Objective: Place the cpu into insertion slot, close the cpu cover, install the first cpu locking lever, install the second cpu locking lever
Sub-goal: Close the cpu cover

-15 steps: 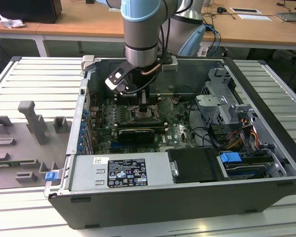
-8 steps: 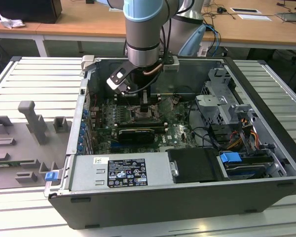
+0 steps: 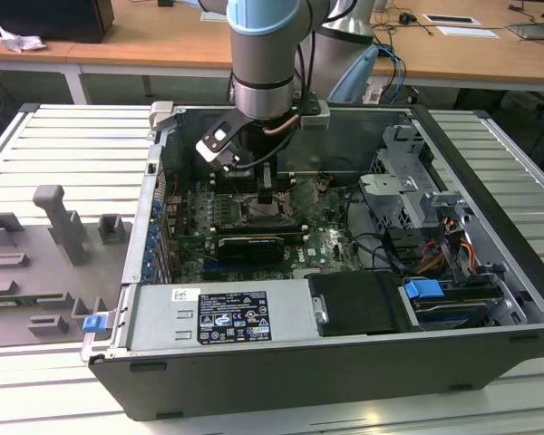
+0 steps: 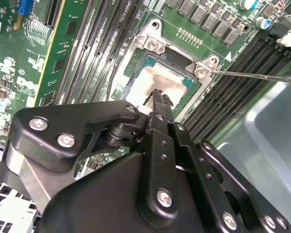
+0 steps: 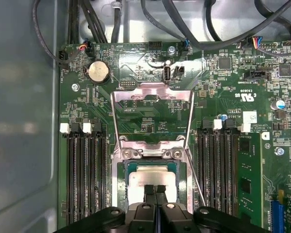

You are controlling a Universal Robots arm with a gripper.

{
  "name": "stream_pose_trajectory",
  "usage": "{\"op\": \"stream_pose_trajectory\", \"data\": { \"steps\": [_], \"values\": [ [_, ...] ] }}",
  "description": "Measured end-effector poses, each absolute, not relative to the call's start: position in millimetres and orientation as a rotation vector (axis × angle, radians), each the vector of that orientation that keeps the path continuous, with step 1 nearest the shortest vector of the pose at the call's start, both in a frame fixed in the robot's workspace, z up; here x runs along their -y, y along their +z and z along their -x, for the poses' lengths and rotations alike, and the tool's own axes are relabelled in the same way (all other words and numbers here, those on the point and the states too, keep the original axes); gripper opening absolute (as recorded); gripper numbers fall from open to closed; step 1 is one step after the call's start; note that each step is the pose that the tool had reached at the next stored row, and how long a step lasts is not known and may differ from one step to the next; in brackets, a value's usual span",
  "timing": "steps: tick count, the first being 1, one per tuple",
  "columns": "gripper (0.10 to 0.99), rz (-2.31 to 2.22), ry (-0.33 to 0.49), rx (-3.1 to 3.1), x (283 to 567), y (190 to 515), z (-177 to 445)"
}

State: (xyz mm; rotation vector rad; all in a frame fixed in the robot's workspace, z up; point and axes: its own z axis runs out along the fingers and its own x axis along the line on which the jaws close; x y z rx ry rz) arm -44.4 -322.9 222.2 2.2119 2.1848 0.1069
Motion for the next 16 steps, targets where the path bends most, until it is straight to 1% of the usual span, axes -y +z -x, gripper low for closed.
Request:
{"op": "stream_pose_trajectory", "data": {
  "steps": [9, 16],
  "values": [
    [0.106, -2.212, 0.105, -2.185, 322.9, 223.5, 37.8],
    [0.106, -2.212, 0.105, -2.185, 322.7, 232.9, 37.7]
  ]
}}
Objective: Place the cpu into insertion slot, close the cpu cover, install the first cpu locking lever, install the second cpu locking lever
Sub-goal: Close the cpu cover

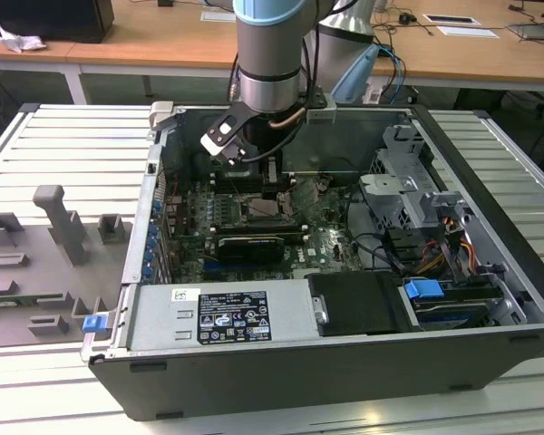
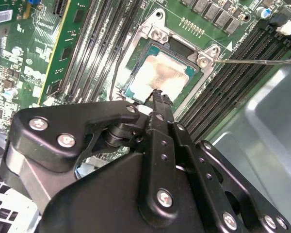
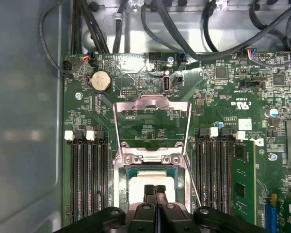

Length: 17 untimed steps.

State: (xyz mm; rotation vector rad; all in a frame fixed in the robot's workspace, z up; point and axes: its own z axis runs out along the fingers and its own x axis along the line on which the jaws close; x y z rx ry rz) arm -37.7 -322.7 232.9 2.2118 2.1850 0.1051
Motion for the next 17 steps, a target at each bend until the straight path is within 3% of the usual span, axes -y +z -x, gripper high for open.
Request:
{"op": "stream_pose_trajectory", "data": {
  "steps": [17],
  "values": [
    [0.106, -2.213, 0.101, -2.186, 323, 250, 25]
  ]
}}
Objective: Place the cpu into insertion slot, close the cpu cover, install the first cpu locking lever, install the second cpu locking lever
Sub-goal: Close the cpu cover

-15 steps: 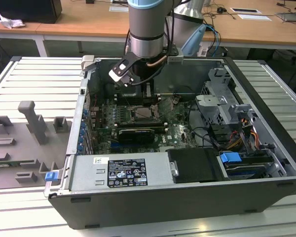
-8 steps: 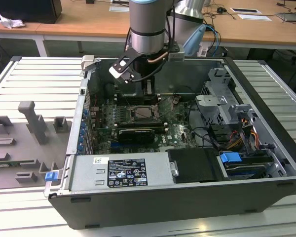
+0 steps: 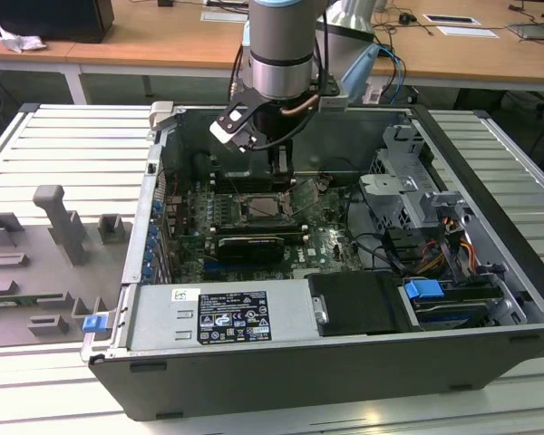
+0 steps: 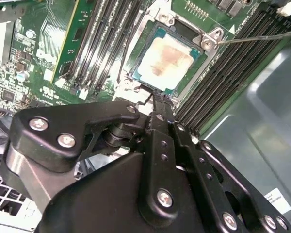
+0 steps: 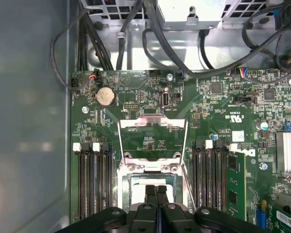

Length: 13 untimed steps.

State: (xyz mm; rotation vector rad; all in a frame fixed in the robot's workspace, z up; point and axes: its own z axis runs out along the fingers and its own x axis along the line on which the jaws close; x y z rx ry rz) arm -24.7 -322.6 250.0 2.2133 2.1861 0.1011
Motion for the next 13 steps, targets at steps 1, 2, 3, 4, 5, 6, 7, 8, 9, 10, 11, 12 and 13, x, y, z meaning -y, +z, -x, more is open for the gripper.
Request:
{"op": "stream_pose_trajectory", "data": {
  "steps": [1, 2, 3, 4, 5, 6, 7, 8, 9, 10, 11, 12, 13],
  "values": [
    [0.106, -2.213, 0.101, -2.186, 323, 252, 25],
    [0.106, -2.213, 0.101, -2.186, 323, 255, 25],
    [0.106, -2.213, 0.101, -2.186, 323, 256, 25],
    [0.106, -2.213, 0.101, -2.186, 323, 259, 25],
    [0.106, -2.213, 0.101, -2.186, 323, 261, 25],
    [0.106, -2.213, 0.101, -2.186, 322, 263, 25],
    [0.106, -2.213, 0.101, -2.186, 322, 265, 25],
    [0.106, -2.213, 0.101, -2.186, 322, 267, 25],
    [0.106, -2.213, 0.101, -2.186, 322, 269, 25],
    [0.106, -2.213, 0.101, -2.186, 322, 271, 25],
    [0.106, -2.213, 0.100, -2.186, 322, 273, 25],
    [0.106, -2.213, 0.100, -2.186, 322, 275, 25],
    [0.106, -2.213, 0.100, -2.186, 322, 275, 25]
  ]
}}
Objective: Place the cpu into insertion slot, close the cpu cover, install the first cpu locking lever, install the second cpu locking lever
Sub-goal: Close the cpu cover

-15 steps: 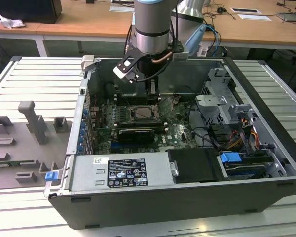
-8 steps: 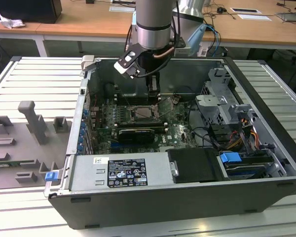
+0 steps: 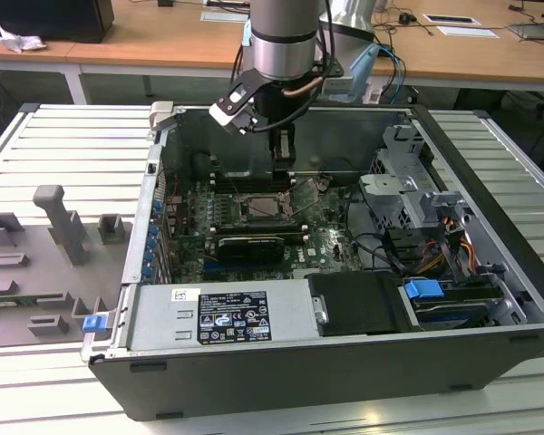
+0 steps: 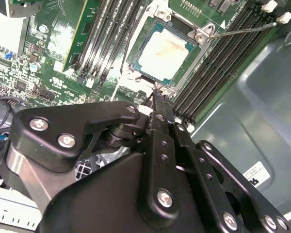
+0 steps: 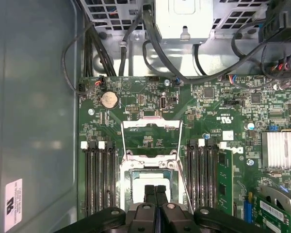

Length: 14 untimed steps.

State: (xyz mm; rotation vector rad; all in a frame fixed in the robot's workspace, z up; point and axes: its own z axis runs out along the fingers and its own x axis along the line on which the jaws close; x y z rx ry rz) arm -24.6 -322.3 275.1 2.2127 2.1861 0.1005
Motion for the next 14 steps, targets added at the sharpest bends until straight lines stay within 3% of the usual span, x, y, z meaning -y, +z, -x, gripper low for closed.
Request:
{"op": "stream_pose_trajectory", "data": {
  "steps": [14],
  "values": [
    [0.106, -2.213, 0.099, -2.187, 322, 275, 1]
  ]
}}
